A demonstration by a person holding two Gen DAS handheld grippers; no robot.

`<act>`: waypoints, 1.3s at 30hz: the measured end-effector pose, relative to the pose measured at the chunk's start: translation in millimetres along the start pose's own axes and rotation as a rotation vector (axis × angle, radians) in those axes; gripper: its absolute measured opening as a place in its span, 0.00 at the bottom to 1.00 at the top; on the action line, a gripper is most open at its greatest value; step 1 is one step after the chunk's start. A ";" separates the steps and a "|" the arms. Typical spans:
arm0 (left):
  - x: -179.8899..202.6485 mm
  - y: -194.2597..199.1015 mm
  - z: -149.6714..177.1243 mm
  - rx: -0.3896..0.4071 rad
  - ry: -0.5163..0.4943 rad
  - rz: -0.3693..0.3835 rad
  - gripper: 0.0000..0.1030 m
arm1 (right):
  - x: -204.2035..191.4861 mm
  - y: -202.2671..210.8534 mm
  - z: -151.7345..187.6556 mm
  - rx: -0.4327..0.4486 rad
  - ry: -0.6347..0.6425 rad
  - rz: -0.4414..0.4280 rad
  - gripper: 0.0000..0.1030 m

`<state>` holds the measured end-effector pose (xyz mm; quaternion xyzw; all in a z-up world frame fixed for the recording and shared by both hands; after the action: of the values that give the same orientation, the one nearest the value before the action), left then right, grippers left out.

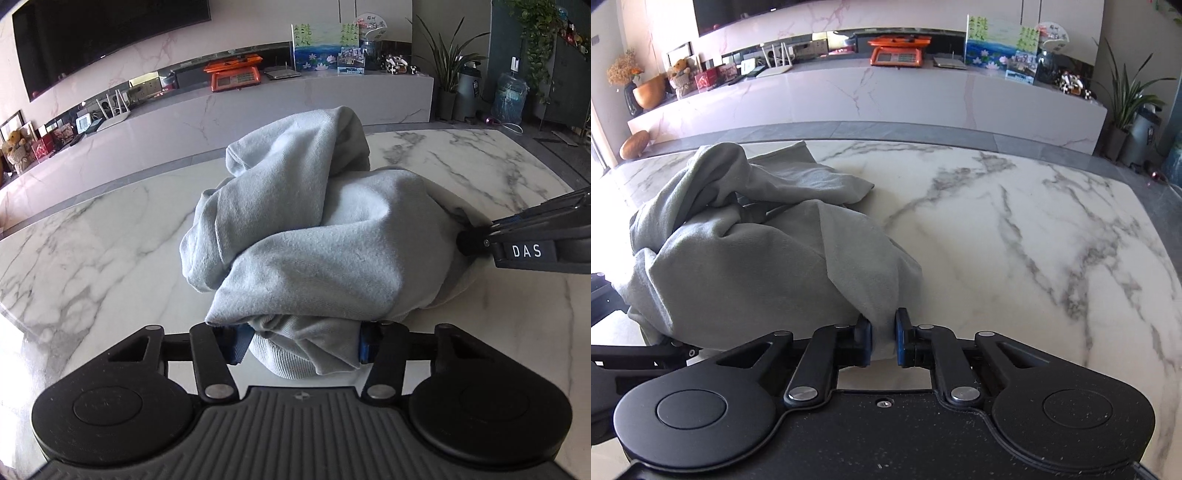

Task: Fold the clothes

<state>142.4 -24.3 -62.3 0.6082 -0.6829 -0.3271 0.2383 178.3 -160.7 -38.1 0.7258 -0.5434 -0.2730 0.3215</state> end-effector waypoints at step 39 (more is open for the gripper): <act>-98.4 98.8 13.8 0.157 0.107 0.029 0.08 | 121.3 126.3 62.8 0.174 -0.197 0.428 0.09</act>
<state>80.3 79.5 8.3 0.6317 -0.7013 -0.2363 0.2307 85.6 -314.0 12.2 0.5891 -0.7350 -0.2202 0.2537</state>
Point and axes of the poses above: each gripper's, at about its wrist camera, not at the fingertips, and y roughly against the way its jaws point, x to its right, z to its underside, the point moved 8 cm from there along -y, roughly the way its jaws point, and after that the axes turned 1 degree about -z, right-handed, at the moved point
